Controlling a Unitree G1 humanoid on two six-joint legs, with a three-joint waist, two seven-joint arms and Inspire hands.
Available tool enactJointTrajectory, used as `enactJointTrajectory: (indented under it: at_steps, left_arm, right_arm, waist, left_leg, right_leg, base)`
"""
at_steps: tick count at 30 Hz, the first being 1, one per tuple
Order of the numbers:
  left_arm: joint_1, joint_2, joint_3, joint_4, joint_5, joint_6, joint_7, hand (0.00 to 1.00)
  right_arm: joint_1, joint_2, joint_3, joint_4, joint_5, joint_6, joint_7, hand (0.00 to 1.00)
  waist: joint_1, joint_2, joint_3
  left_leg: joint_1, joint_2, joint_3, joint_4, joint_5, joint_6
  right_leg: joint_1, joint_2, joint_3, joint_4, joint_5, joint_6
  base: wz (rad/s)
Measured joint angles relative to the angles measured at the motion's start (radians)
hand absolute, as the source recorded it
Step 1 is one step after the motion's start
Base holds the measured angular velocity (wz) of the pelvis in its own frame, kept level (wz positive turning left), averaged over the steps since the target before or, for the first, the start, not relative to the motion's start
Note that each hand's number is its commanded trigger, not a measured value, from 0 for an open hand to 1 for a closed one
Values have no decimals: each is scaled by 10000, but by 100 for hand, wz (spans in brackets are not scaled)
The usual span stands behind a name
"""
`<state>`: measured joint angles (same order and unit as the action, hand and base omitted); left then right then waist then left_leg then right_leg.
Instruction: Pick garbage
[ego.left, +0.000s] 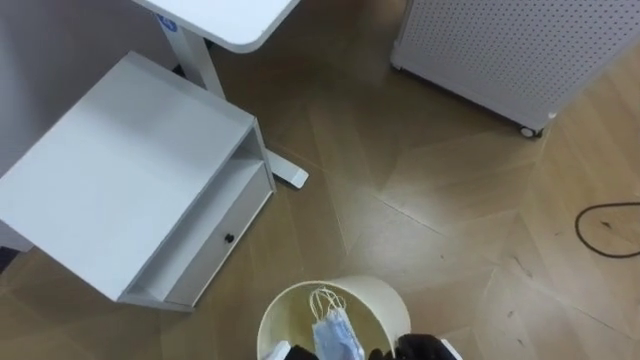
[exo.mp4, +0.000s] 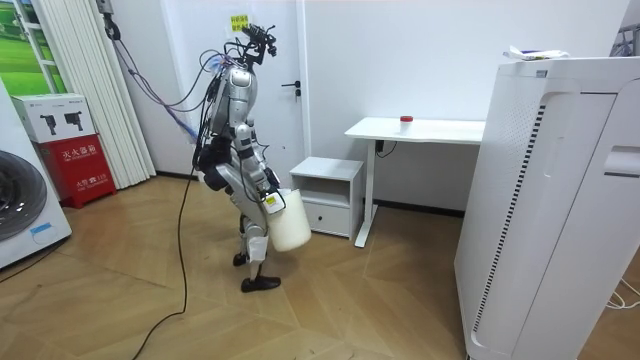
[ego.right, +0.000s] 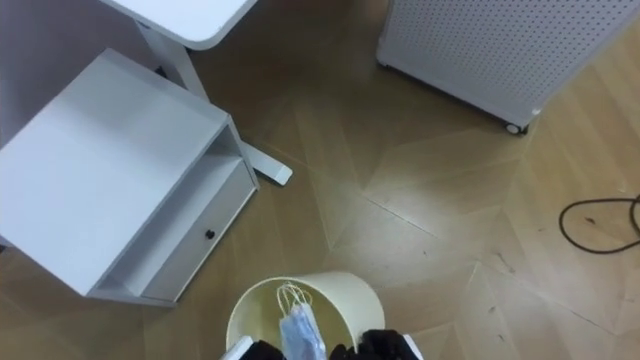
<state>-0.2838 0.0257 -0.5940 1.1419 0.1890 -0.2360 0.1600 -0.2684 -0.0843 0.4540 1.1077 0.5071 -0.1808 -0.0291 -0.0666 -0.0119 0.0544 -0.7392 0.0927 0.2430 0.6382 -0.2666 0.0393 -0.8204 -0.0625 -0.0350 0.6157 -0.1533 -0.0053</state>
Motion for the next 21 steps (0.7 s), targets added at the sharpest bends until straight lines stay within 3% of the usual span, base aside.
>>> enactJointTrajectory:
  at_steps: [9, 21]
  left_arm:
    - [59, 209, -126, 71, 1, 69, -400, 0]
    - [55, 267, 11, 58, 19, 74, -561, 0]
  right_arm:
    - [-60, -1, -49, 162, 355, 71, 34, 100]
    - [-45, -21, -119, 255, 358, 70, 45, 100]
  waist:
    - [200, 0, 0]
    - [381, 31, 24]
  left_leg:
    - [-2, -3, 14, -70, 0, 1]
    - [94, 12, 13, -59, -1, 1]
  right_leg:
    - [14, 9, 6, -113, 47, 15]
    - [121, 39, 19, -129, 57, 18]
  base:
    - [0]
    - [0]
